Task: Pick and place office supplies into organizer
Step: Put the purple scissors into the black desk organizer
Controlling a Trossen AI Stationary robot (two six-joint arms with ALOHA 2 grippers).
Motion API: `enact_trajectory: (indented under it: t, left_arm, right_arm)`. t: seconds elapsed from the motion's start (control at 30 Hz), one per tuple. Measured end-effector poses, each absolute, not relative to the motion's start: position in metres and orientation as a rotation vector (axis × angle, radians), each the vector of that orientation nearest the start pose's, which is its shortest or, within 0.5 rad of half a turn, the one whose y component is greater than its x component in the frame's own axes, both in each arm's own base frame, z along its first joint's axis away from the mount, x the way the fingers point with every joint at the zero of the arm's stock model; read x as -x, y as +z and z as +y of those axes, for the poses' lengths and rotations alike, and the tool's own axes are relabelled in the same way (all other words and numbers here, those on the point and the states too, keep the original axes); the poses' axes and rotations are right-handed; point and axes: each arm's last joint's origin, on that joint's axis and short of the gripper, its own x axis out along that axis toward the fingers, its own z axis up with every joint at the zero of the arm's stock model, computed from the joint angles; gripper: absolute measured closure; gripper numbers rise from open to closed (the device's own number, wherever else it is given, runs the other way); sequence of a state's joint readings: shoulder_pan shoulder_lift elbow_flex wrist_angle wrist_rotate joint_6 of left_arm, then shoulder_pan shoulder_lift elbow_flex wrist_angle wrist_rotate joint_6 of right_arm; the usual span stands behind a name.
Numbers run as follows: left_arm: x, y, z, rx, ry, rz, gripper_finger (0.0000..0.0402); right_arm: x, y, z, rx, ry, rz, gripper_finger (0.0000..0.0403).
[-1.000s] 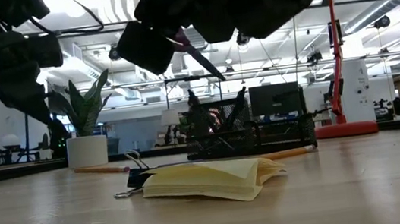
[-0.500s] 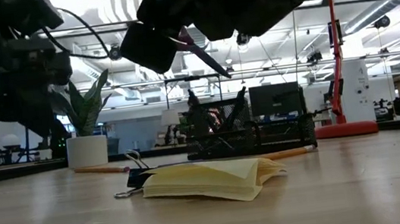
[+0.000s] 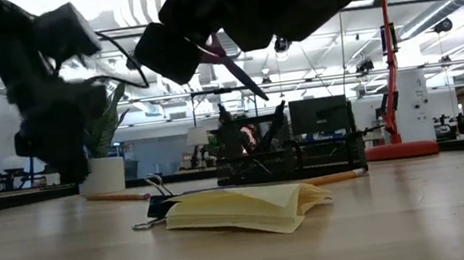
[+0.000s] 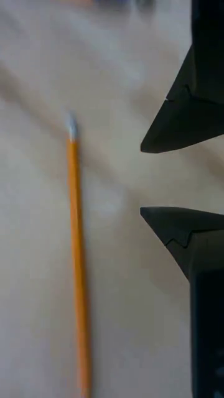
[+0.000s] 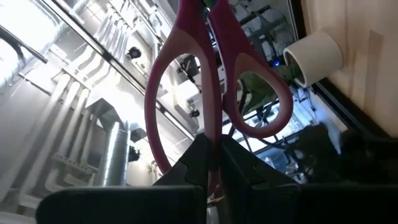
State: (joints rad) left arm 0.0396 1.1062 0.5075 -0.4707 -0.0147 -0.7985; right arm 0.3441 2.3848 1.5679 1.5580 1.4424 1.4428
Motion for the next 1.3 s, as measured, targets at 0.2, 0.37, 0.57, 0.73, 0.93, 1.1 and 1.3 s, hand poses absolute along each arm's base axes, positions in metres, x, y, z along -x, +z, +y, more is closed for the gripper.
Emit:
enact_trajectory:
  t: [0.2,0.37,0.57,0.73,0.93,1.1,1.3]
  left_arm:
    - [-0.157,0.165,0.02,0.493,0.53,1.198,0.0265]
    - [-0.139,0.189,0.026,0.484,0.568,1.069,0.0265]
    - [-0.126,0.198,0.027,0.362,0.603,0.951,0.0265]
    - [-0.121,0.202,0.026,0.346,0.568,0.916,0.0265]
    - [-0.117,0.207,0.025,0.367,0.578,0.861,0.0265]
    - [-0.121,0.209,0.027,0.409,0.64,0.798,0.0265]
    - [-0.132,0.207,0.029,0.413,0.636,0.777,0.0265]
  right_arm:
    - [-0.453,0.185,0.138,-1.896,-0.508,-1.233,0.039]
    - [-0.452,0.178,0.131,-1.906,-0.505,-1.246,0.039]
    - [-0.46,0.176,0.107,-1.909,-0.424,-1.253,0.039]
    - [-0.463,0.176,0.093,-1.904,-0.404,-1.264,0.039]
    - [-0.461,0.171,0.097,-1.921,-0.421,-1.265,0.039]
    - [-0.457,0.169,0.11,-1.937,-0.45,-1.268,0.039]
    - [-0.453,0.164,0.113,-1.937,-0.495,-1.294,0.039]
